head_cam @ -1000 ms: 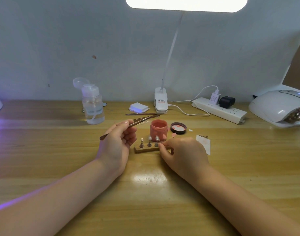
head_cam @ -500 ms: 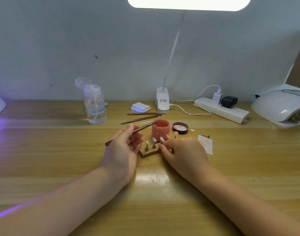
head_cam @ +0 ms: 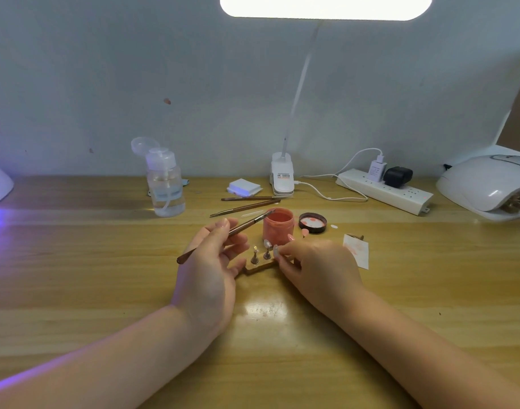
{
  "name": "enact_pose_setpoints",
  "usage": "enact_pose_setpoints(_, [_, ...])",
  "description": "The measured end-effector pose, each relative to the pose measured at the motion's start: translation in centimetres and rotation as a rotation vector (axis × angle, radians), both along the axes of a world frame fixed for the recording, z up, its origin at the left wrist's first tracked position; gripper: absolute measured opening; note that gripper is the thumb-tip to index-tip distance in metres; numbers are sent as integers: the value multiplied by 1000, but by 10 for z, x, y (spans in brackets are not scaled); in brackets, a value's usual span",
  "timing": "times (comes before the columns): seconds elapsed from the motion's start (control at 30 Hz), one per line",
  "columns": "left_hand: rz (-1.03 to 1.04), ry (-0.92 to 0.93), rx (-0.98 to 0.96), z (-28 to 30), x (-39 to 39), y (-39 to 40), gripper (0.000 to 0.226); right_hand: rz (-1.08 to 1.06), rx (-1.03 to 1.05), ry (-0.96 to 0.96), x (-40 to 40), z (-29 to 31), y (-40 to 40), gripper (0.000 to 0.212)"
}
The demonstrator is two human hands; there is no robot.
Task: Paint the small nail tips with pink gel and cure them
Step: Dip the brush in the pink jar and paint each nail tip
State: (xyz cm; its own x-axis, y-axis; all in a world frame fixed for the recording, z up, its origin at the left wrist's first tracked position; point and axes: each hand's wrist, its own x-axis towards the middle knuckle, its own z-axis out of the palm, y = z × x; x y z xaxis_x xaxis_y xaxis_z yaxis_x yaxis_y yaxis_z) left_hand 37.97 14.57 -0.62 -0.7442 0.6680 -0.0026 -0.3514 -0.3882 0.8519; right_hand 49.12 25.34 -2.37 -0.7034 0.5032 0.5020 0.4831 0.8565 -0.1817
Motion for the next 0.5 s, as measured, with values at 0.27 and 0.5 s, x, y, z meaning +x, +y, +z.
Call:
enact_pose_setpoints(0.27, [-16,-10,-23,1,-4,-9,20,-123,-144,300,26,9,15,9])
enact_pose_setpoints(0.5, [-26,-25,-9,5,-5,-10,20,-146,-468,267,24,4,33,7])
